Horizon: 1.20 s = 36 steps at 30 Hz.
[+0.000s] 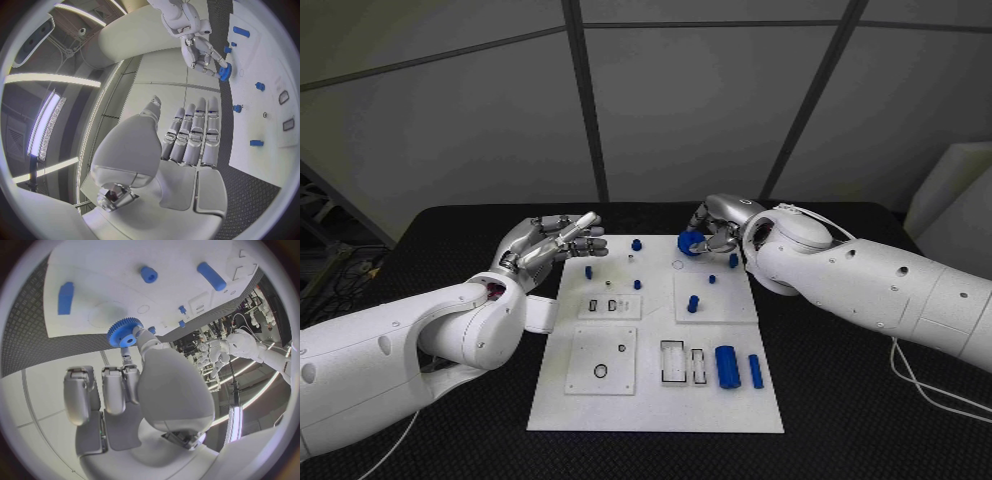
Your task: Assemble the parts on the task board
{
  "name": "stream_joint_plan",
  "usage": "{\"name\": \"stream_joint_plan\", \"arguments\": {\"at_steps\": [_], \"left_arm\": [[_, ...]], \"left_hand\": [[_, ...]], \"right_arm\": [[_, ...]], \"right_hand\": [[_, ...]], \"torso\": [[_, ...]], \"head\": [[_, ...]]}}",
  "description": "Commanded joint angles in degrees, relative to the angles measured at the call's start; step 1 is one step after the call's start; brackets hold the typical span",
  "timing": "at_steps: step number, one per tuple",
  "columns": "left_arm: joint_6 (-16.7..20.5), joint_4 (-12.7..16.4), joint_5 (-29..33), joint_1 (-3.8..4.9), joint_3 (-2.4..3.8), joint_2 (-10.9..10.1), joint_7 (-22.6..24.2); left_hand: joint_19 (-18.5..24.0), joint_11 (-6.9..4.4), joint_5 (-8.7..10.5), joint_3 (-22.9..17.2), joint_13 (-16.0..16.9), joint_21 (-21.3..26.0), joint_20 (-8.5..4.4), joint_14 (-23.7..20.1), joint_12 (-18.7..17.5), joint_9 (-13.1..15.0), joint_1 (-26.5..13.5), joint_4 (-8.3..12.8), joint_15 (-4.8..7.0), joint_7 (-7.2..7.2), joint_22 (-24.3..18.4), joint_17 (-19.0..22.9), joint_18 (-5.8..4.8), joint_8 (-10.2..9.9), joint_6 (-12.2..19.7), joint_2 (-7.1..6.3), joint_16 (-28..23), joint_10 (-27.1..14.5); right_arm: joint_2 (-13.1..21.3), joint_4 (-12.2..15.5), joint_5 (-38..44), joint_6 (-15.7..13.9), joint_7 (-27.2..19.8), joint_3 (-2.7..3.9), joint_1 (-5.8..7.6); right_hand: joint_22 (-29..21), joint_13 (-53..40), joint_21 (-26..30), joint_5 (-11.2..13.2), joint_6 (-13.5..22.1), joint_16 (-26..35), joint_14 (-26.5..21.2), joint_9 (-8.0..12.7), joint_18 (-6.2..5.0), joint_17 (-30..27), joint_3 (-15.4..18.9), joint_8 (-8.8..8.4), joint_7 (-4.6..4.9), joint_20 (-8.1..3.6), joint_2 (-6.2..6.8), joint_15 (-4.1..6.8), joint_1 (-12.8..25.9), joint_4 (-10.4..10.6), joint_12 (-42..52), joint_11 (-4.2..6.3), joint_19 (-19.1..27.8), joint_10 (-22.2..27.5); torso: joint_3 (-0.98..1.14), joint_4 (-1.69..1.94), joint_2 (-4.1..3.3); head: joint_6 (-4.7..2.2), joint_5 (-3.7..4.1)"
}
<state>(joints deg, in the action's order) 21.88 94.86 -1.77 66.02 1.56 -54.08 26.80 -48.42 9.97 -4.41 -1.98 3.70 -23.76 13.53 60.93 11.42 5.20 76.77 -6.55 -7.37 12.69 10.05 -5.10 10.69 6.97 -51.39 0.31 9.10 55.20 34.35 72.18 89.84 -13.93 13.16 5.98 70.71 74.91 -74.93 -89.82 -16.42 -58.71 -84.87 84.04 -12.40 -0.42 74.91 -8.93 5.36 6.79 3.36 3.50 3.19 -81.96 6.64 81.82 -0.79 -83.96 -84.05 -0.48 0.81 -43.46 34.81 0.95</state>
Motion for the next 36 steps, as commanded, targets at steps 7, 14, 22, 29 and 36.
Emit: {"name": "stream_joint_plan", "arguments": {"at_steps": [7,14,22,29,36], "left_arm": [[-0.5,0.0,-0.4,0.08,0.06,0.0,0.2],[-0.4,-0.1,-0.4,0.09,0.07,0.0,0.3],[-0.3,-0.1,-0.4,0.1,0.09,0.2,0.3],[-0.3,-0.1,-0.4,0.1,0.1,0.2,0.3],[-0.3,-0.1,-0.4,0.15,0.13,0.4,0.3]], "left_hand": [[-0.4,-0.01,0.03,0.2,0.0,-0.2,0.04,0.3,-0.4,-0.1,-0.4,0.4,-0.17,0.0,-0.1,0.1,-0.31,-0.3,-0.3,0.35,-0.3,0.2],[-0.4,-0.01,0.04,0.2,0.0,-0.2,0.04,0.3,-0.4,-0.1,-0.4,0.4,-0.18,0.01,-0.1,0.1,-0.31,-0.3,-0.3,0.35,-0.3,0.2],[-0.3,0.0,0.05,0.2,0.0,-0.2,0.05,0.3,-0.5,-0.1,-0.4,0.5,-0.19,0.01,-0.1,0.1,-0.32,-0.3,-0.3,0.35,-0.3,0.2],[-0.3,0.01,0.06,0.2,0.0,-0.2,0.06,0.2,-0.5,-0.1,-0.4,0.5,-0.21,0.02,-0.1,0.1,-0.33,-0.4,-0.3,0.36,-0.4,0.2],[-0.3,0.01,0.06,0.2,0.0,-0.2,0.06,0.2,-0.5,-0.1,-0.4,0.5,-0.21,0.02,-0.1,0.1,-0.33,-0.4,-0.3,0.36,-0.4,0.2]], "right_arm": [[-4.1,1.9,2.9,-3.8,0.3,0.02,0.19],[-8.1,0.0,3.5,-3.7,0.2,-0.94,0.2],[-11.9,-3.5,3.7,-3.0,-0.2,-2.79,0.18],[-13.7,-5.5,3.7,-2.2,-0.4,-3.4,0.16],[-15.3,-7.9,4.8,-2.8,-0.6,-3.69,0.15]], "right_hand": [[15.1,-8.3,-0.2,-0.5,-3.4,-0.1,3.6,-1.4,0.42,3.7,-0.2,0.12,-1.82,-0.43,-0.01,0.4,0.7,-0.1,0.1,0.46,-6.0,-2.1],[15.1,-8.3,-0.2,-0.6,-3.5,-0.1,3.6,-1.4,0.42,3.6,-0.2,0.07,-1.84,-0.43,-0.09,0.4,0.8,-0.2,0.1,0.48,-6.0,-2.1],[15.1,-8.4,-0.2,-0.7,-3.4,0.0,3.6,-1.4,0.42,3.6,-0.3,-0.01,-1.85,-0.44,-0.16,0.41,0.9,-0.2,0.2,0.49,-6.0,-2.1],[15.1,-8.3,-0.2,-0.8,-3.4,0.0,3.6,-1.4,0.42,3.5,-0.3,-0.12,-1.84,-0.45,-0.22,0.42,1.0,-0.2,0.1,0.49,-6.0,-2.1],[15.1,-8.3,-0.2,-1.0,-3.2,0.0,3.5,-1.4,0.42,3.4,-0.4,-0.38,-1.79,-0.47,-0.2,0.43,1.2,-0.3,0.0,0.47,-6.0,-2.0]], "torso": [[-0.06,0.22,-0.1],[-0.02,0.08,-0.09],[0.0,0.12,-0.14],[0.03,0.05,-0.09],[-0.02,0.01,-0.08]], "head": [[-0.09,-0.49],[0.05,-0.76],[0.19,-1.12],[0.35,-1.28],[0.39,-1.31]]}}
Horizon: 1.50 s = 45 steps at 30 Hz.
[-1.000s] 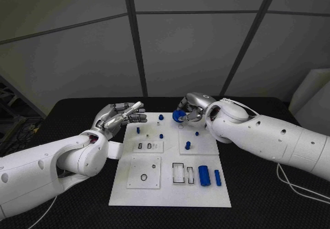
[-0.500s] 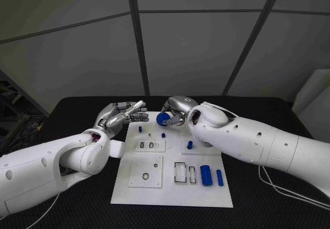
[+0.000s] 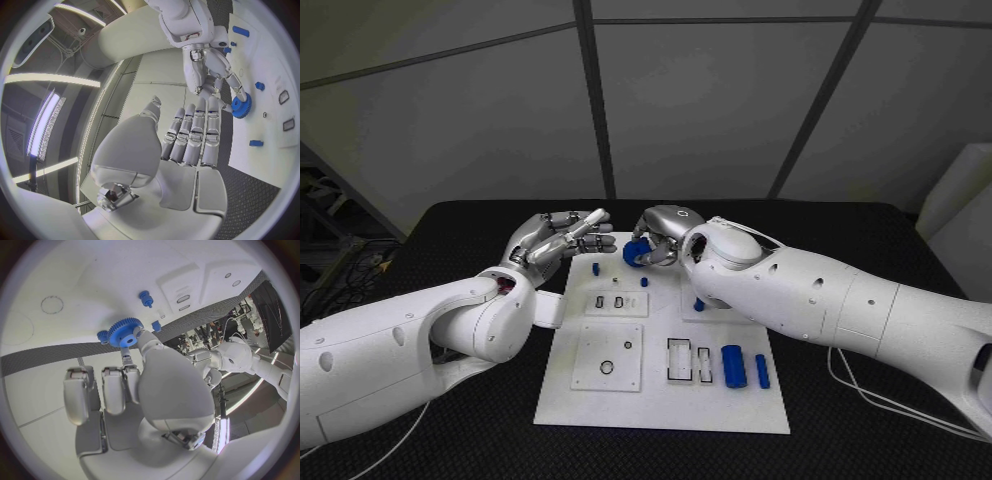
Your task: Assemble the parts on the task board
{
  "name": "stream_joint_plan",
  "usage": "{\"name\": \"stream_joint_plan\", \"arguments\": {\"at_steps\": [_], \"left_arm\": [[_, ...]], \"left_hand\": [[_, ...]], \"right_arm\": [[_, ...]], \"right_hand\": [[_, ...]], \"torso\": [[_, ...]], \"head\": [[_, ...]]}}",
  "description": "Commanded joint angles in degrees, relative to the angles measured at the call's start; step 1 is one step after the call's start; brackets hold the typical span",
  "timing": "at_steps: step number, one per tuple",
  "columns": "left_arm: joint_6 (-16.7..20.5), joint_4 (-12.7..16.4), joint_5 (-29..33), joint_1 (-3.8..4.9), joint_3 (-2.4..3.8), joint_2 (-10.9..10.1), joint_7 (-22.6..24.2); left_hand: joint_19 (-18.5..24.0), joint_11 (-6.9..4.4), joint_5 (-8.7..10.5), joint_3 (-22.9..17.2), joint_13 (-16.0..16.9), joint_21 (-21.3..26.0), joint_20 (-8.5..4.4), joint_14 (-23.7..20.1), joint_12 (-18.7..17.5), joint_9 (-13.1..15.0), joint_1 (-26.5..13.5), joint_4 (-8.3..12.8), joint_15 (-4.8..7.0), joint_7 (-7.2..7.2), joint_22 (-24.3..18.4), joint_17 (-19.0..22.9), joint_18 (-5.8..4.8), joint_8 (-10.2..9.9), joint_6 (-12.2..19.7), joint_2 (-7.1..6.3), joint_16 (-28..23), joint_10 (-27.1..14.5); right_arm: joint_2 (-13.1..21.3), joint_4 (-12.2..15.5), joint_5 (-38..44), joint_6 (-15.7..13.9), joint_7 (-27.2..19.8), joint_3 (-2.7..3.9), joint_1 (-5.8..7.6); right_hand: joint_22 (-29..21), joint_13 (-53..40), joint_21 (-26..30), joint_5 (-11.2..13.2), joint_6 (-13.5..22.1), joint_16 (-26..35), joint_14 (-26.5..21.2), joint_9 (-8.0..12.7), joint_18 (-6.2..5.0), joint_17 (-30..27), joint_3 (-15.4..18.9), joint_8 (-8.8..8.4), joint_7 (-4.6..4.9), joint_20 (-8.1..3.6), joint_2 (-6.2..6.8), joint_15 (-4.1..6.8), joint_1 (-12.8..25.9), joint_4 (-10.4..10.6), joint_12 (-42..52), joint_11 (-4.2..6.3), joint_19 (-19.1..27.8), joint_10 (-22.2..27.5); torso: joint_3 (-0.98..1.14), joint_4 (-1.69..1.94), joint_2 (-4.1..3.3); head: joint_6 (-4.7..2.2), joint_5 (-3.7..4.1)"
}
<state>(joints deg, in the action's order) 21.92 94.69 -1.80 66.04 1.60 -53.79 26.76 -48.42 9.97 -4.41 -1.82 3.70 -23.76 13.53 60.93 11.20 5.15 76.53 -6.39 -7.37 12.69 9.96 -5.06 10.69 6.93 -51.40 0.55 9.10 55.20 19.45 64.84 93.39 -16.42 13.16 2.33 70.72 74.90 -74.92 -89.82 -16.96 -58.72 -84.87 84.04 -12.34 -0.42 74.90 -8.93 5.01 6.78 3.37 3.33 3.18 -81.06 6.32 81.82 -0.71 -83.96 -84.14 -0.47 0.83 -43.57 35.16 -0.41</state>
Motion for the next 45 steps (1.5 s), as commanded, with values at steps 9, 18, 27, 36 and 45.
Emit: {"name": "stream_joint_plan", "arguments": {"at_steps": [9,18,27,36,45], "left_arm": [[-0.2,0.3,-0.4,0.28,0.13,0.1,0.2],[-0.1,0.4,-0.4,0.42,0.15,0.0,0.2],[-0.1,0.3,-0.4,0.47,0.16,0.0,0.1],[0.1,0.3,-0.4,0.48,0.16,0.0,0.1],[0.1,0.3,-0.4,0.48,0.16,-0.1,0.0]], "left_hand": [[-0.2,0.02,0.06,0.0,0.0,-0.1,0.07,0.2,-0.3,-0.1,-0.2,0.4,-0.23,0.03,-0.1,0.1,-0.35,-0.4,-0.3,0.14,-0.4,0.2],[-0.2,0.02,0.06,0.0,0.0,-0.1,0.07,0.2,-0.3,-0.1,-0.2,0.4,-0.23,0.03,-0.1,0.1,-0.35,-0.4,-0.3,0.14,-0.4,0.2],[-0.2,0.04,0.06,0.1,-0.1,-0.1,0.08,0.2,-0.4,-0.1,-0.2,0.5,-0.26,0.05,-0.1,0.1,-0.36,-0.4,-0.3,0.15,-0.5,0.2],[-0.1,0.11,0.05,0.1,-0.1,-0.1,0.11,0.1,-0.6,-0.2,-0.2,0.6,-0.31,0.08,-0.2,0.1,-0.38,-0.6,-0.1,0.14,-0.7,0.1],[0.0,0.12,0.04,0.1,-0.1,0.0,0.12,0.1,-0.7,-0.2,-0.2,0.7,-0.33,0.1,-0.2,0.2,-0.39,-0.7,0.0,0.16,-0.7,0.0]], "right_arm": [[-1.4,-1.8,1.6,1.9,-0.1,-1.26,0.14],[-1.6,-2.7,1.6,3.0,0.8,-1.61,0.14],[-1.4,-2.6,0.4,3.3,0.7,-1.66,0.14],[-0.7,-2.4,-2.0,5.1,0.6,-1.66,0.14],[0.4,-1.8,-2.5,3.1,1.6,-1.66,0.13]], "right_hand": [[15.1,-8.1,-0.2,-0.2,-2.7,0.1,3.5,-1.3,0.42,3.4,-0.4,-0.66,-1.57,-0.44,0.2,0.34,1.0,0.0,-0.3,0.22,-6.0,-1.7],[15.1,-6.3,-0.2,1.8,4.6,0.1,3.5,0.7,0.42,3.4,0.5,-1.63,0.06,0.43,1.65,-0.75,3.8,0.6,-2.9,-1.21,-6.0,-0.3],[15.1,-6.0,-0.2,6.9,8.9,0.0,3.6,3.3,0.42,3.8,2.9,-1.36,0.99,1.51,2.09,-1.69,9.1,5.1,-3.3,-2.18,-6.0,-0.1],[15.1,-6.3,-0.2,6.3,7.5,-0.4,3.7,4.2,0.42,4.5,3.7,-1.2,0.82,1.53,0.48,-1.64,14.7,10.5,-3.1,-2.08,-6.0,-0.2],[15.1,-6.5,-0.2,5.9,7.4,-0.5,3.8,4.5,0.42,4.8,3.6,-1.25,0.81,1.52,0.02,-1.64,15.4,10.4,-2.8,-2.07,-6.0,-0.4]], "torso": [[0.01,-0.04,0.04],[0.07,-0.12,0.06],[0.11,-0.12,0.04],[0.09,-0.16,0.05],[0.12,-0.06,0.04]], "head": [[0.19,0.11],[0.3,0.01],[0.27,0.07],[0.31,0.05],[0.32,0.04]]}}
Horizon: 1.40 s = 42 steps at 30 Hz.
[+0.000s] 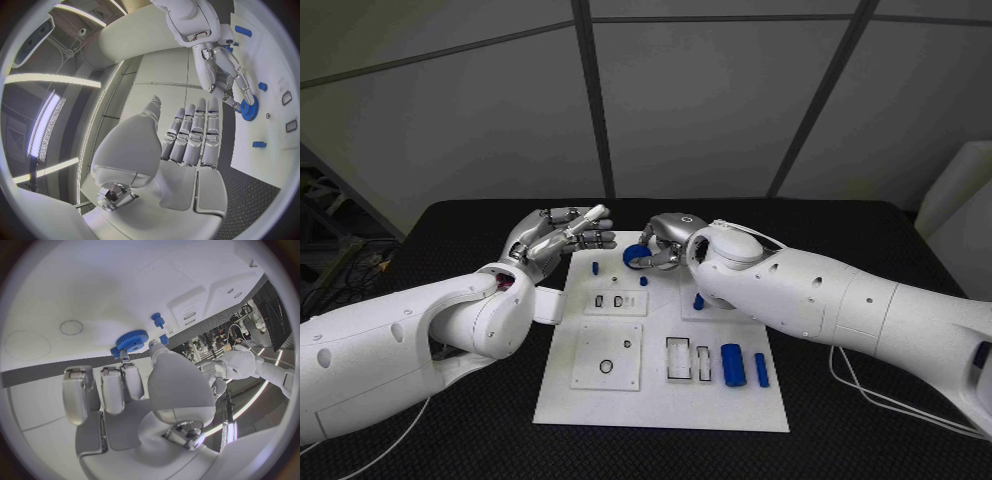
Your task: Assemble the parts on the task board
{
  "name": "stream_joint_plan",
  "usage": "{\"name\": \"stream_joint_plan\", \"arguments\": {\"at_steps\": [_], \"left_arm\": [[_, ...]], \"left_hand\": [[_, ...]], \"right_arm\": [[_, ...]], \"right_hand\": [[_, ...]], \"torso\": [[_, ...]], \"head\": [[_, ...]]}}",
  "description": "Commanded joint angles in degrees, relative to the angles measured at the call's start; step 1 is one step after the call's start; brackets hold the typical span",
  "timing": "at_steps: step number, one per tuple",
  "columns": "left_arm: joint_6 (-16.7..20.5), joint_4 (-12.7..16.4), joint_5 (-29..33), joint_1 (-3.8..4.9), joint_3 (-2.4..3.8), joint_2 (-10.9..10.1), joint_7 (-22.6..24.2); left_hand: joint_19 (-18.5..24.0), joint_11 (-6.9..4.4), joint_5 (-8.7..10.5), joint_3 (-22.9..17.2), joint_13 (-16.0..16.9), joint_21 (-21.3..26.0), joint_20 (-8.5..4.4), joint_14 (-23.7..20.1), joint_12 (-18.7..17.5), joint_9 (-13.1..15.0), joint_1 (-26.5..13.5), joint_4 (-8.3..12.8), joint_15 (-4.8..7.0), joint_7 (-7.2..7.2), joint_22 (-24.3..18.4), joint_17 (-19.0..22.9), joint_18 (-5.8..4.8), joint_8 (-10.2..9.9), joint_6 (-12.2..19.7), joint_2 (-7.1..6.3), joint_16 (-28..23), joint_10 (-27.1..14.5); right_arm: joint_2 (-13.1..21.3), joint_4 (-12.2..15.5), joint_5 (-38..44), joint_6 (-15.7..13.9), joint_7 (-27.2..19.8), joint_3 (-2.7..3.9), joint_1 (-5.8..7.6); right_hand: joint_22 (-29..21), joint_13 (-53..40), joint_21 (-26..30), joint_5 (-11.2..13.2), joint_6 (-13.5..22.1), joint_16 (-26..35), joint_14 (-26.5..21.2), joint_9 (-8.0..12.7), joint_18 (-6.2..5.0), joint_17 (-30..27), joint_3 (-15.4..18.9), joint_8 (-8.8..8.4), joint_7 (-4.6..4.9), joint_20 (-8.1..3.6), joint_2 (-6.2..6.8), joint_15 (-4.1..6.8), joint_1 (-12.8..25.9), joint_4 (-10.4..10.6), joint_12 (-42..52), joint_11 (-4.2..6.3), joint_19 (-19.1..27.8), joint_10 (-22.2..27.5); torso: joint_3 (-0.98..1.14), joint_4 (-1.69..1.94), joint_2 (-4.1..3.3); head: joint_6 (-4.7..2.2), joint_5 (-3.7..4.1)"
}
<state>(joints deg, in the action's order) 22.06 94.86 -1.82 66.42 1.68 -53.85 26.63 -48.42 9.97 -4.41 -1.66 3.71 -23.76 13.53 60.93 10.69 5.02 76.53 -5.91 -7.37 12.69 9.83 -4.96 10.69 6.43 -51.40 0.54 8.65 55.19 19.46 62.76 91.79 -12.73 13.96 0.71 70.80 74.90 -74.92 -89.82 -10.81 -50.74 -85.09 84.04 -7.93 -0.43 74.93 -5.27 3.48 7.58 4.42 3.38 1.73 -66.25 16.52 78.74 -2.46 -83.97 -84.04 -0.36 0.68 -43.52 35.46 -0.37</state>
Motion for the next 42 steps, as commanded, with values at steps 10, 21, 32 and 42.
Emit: {"name": "stream_joint_plan", "arguments": {"at_steps": [10,21,32,42], "left_arm": [[0.0,0.0,-0.4,0.1,0.08,-0.3,0.1],[-0.3,-0.1,-0.4,0.09,0.07,-0.7,0.0],[-0.9,-0.9,-0.4,0.07,0.05,-0.5,-0.3],[-1.2,-1.7,-0.4,0.03,0.04,-0.1,-0.2]], "left_hand": [[0.0,0.13,0.04,0.0,-0.1,0.0,0.13,0.1,-0.2,-0.1,-0.2,0.3,-0.33,0.1,-0.1,0.1,-0.38,-0.2,0.0,0.17,-0.3,0.0],[0.0,0.15,0.03,0.0,-0.1,0.0,0.14,0.1,-0.3,-0.1,-0.2,0.3,-0.35,0.12,-0.1,0.1,-0.39,-0.3,0.0,0.18,-0.3,0.0],[0.6,0.01,-0.19,0.0,0.1,0.2,0.23,-0.2,-0.1,0.0,-0.1,0.9,-0.43,0.12,-0.4,0.2,-0.42,-0.2,-0.8,0.51,-0.9,1.2],[0.6,0.01,-0.18,0.1,0.1,0.3,0.23,-0.2,-0.1,0.0,-0.1,0.9,-0.44,0.1,-0.4,0.2,-0.42,-0.2,-0.9,0.52,-0.9,1.3]], "right_arm": [[3.2,3.2,-3.1,-8.6,-3.3,-0.04,0.04],[15.2,12.1,-26.2,-15.2,-22.1,0.26,0.04],[28.1,15.1,-31.6,-7.8,-23.3,1.18,0.04],[30.0,12.6,-26.8,-5.4,-20.9,1.23,-0.31]], "right_hand": [[15.1,-6.8,-0.2,-0.7,-1.0,-0.3,3.8,0.6,0.43,4.8,-0.8,0.3,-0.08,0.41,0.2,-0.13,-1.8,-0.7,0.5,-0.22,-6.0,-0.6],[15.1,-4.3,-0.2,1.2,-2.3,1.5,3.0,1.5,0.43,1.8,-1.3,0.51,-0.27,0.25,1.57,0.08,-7.7,-3.7,-2.9,-0.02,-6.0,1.1],[15.1,-4.0,-0.2,0.9,-4.9,1.6,3.1,1.6,0.43,1.9,-1.8,0.47,-0.8,-0.29,4.12,0.59,-14.7,-9.8,-3.5,0.57,-6.0,1.3],[15.1,-3.6,-0.2,1.0,-2.2,1.7,3.1,2.3,0.43,2.0,-1.2,-0.03,-0.33,-0.06,4.9,0.27,-15.1,-10.5,-4.1,0.16,-6.0,1.5]], "torso": [[0.04,-0.04,0.04],[0.27,-0.91,0.47],[0.69,-2.08,0.9],[0.57,-1.84,0.82]], "head": [[-0.18,-0.02],[-0.79,-0.02],[-0.91,0.68],[-0.71,1.52]]}}
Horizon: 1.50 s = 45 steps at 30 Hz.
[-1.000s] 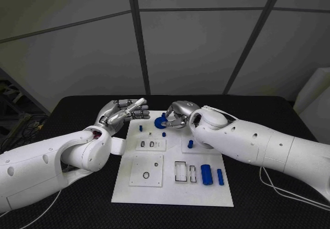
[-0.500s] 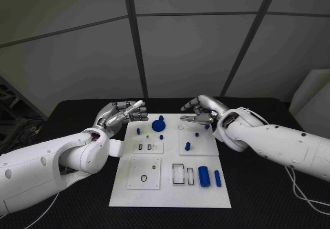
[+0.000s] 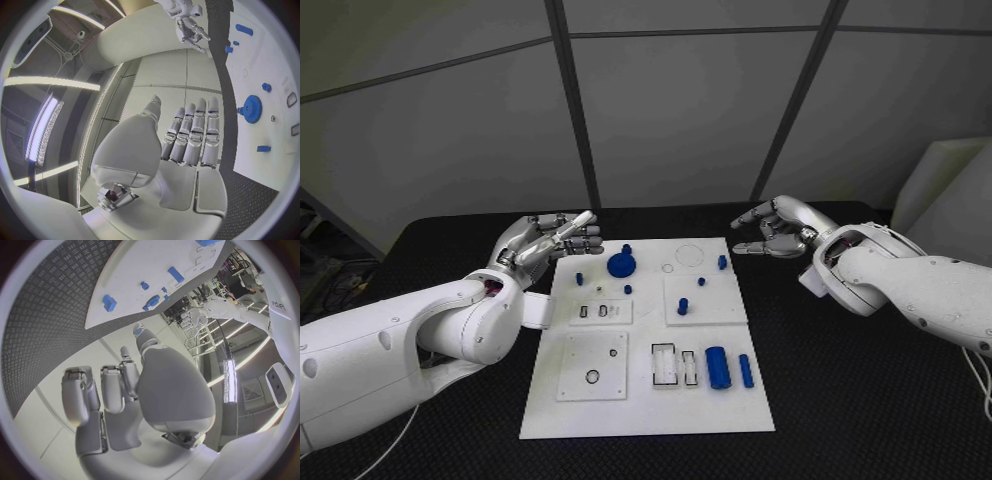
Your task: Assemble the parts on the task board
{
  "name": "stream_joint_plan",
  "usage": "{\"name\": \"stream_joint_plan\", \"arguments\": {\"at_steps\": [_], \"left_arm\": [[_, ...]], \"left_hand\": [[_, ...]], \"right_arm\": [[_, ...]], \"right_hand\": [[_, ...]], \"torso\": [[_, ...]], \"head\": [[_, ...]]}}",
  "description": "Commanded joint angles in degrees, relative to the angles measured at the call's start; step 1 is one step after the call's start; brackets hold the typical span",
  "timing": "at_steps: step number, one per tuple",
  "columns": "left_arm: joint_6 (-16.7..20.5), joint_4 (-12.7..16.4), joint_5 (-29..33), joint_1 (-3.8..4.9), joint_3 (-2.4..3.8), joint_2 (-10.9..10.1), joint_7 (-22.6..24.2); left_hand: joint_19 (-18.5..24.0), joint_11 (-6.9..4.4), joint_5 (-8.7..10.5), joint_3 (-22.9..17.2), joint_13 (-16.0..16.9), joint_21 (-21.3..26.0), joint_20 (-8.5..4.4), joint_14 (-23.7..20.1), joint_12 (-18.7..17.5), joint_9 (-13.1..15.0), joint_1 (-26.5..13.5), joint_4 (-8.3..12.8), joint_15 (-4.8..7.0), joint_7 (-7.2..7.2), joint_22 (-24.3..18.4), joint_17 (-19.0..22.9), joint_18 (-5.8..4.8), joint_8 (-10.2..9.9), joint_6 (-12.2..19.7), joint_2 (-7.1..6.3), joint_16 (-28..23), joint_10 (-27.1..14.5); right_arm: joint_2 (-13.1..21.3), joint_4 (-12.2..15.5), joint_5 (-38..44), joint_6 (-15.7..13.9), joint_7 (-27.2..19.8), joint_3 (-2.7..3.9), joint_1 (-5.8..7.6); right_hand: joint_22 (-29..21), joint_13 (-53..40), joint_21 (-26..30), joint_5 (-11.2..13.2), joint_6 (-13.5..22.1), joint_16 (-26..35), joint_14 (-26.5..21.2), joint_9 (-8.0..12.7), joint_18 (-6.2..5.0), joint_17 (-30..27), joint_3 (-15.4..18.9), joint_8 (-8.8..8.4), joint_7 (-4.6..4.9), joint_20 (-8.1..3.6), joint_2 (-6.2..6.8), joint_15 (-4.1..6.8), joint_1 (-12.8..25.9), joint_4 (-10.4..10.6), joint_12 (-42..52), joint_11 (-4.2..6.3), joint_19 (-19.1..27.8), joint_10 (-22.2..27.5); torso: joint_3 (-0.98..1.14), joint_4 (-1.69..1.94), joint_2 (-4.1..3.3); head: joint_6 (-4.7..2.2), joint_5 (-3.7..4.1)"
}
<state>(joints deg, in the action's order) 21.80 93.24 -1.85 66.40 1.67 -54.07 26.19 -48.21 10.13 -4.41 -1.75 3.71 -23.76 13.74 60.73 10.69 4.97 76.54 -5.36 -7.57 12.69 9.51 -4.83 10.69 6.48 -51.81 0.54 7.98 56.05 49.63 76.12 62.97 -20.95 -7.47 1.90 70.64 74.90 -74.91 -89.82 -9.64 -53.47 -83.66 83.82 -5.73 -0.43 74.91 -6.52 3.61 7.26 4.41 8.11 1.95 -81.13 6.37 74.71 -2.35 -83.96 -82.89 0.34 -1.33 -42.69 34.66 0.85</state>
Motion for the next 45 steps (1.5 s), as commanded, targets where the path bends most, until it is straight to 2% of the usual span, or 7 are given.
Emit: {"name": "stream_joint_plan", "arguments": {"at_steps": [1,7,12,20,23,37,45], "left_arm": [[-0.9,-0.1,-0.4,0.04,0.05,0.2,0.2],[-0.9,-0.3,-0.4,0.01,0.05,0.2,0.3],[-0.9,-0.4,-0.4,-0.01,0.05,0.3,0.3],[-0.9,-0.5,-0.4,-0.02,0.05,0.4,0.3],[-0.9,-0.5,-0.4,-0.02,0.05,0.4,0.3],[-0.9,-0.5,-0.4,-0.03,0.05,0.5,0.3],[-0.9,-0.6,-0.4,-0.03,0.05,0.4,0.2]], "left_hand": [[0.4,-0.15,-0.18,0.1,0.1,0.3,0.02,0.0,-0.1,0.1,-0.1,0.4,-0.23,0.1,-0.1,0.1,-0.42,-0.3,-0.4,0.52,-0.2,0.4],[0.4,-0.16,-0.17,0.1,0.1,0.3,0.03,0.0,-0.1,0.1,-0.1,0.4,-0.24,0.08,-0.1,0.1,-0.41,-0.3,-0.5,0.52,-0.2,0.4],[0.5,-0.15,-0.17,0.1,0.1,0.3,0.03,0.0,-0.1,0.1,-0.1,0.4,-0.24,0.08,-0.1,0.1,-0.41,-0.3,-0.5,0.52,-0.2,0.4],[0.5,-0.15,-0.17,0.1,0.1,0.3,0.03,0.0,-0.1,0.1,-0.1,0.4,-0.24,0.08,-0.1,0.1,-0.41,-0.3,-0.5,0.52,-0.2,0.4],[0.5,-0.15,-0.17,0.1,0.1,0.3,0.03,0.0,-0.1,0.1,-0.1,0.4,-0.24,0.08,-0.1,0.1,-0.41,-0.3,-0.5,0.52,-0.2,0.4],[0.5,-0.15,-0.15,0.2,0.1,0.3,0.03,0.0,-0.2,0.0,0.0,0.5,-0.24,0.06,-0.1,0.1,-0.41,-0.3,-0.5,0.53,-0.3,0.4],[0.5,-0.15,-0.15,0.2,0.1,0.3,0.03,0.0,-0.2,0.0,0.0,0.5,-0.24,0.06,-0.1,0.1,-0.41,-0.3,-0.5,0.53,-0.3,0.4]], "right_arm": [[-0.3,-1.2,2.5,3.0,0.7,0.04,-0.31],[-1.4,-3.2,3.7,3.5,1.4,0.04,-1.06],[-2.7,-4.7,4.5,3.7,1.9,0.03,-1.4],[-4.8,-6.5,5.5,4.2,3.0,0.03,-1.7],[-5.5,-7.2,6.1,4.6,3.6,0.02,-1.86],[-6.8,-8.4,8.0,7.0,5.2,0.02,-2.1],[-7.2,-8.8,8.3,7.4,5.9,0.02,-2.19]], "right_hand": [[15.1,-3.6,-0.2,-0.2,0.6,0.3,3.3,0.1,0.43,2.0,0.1,-0.15,0.0,-0.04,0.17,0.04,-0.2,-0.3,-0.1,0.04,-6.0,0.4],[15.1,-3.7,-0.2,-0.5,0.8,0.2,3.3,0.2,0.43,2.1,0.1,-0.11,0.03,-0.02,0.13,0.01,-0.3,-0.4,0.0,0.02,-6.0,0.3],[15.1,-3.8,-0.2,-0.6,0.8,0.1,3.4,0.2,0.43,2.3,0.0,-0.07,0.05,0.01,0.0,0.0,-0.4,-0.4,0.2,0.0,-6.0,0.2],[15.1,-4.2,-0.2,-0.9,0.2,0.0,3.5,0.1,0.43,2.6,-0.1,0.29,0.0,0.06,-0.71,-0.02,-0.2,-0.3,0.7,0.02,-6.0,0.0],[15.1,-4.4,-0.2,-1.1,-0.6,-0.1,3.5,0.0,0.43,2.8,-0.2,0.56,-0.13,0.04,-1.16,0.04,-0.1,-0.3,1.0,0.12,-6.0,-0.2],[15.1,-5.0,-0.2,-1.2,-2.6,-0.3,3.6,-0.3,0.43,3.3,-0.4,1.04,-0.44,-0.13,-1.91,0.26,0.0,-0.6,1.7,0.4,-6.0,-0.6],[15.1,-5.0,-0.2,-1.2,-2.8,-0.3,3.6,-0.4,0.43,3.3,-0.4,1.07,-0.47,-0.17,-2.04,0.29,0.2,-0.6,1.8,0.43,-6.0,-0.6]], "torso": [[-0.18,0.18,-0.01],[-0.08,0.11,-0.03],[-0.21,0.12,-0.02],[-0.2,0.22,-0.04],[-0.19,0.12,-0.02],[-0.17,0.11,-0.01],[-0.16,0.13,0.01]], "head": [[0.12,0.36],[0.17,0.28],[0.3,0.23],[0.38,0.27],[0.44,0.18],[0.77,0.18],[0.8,0.22]]}}
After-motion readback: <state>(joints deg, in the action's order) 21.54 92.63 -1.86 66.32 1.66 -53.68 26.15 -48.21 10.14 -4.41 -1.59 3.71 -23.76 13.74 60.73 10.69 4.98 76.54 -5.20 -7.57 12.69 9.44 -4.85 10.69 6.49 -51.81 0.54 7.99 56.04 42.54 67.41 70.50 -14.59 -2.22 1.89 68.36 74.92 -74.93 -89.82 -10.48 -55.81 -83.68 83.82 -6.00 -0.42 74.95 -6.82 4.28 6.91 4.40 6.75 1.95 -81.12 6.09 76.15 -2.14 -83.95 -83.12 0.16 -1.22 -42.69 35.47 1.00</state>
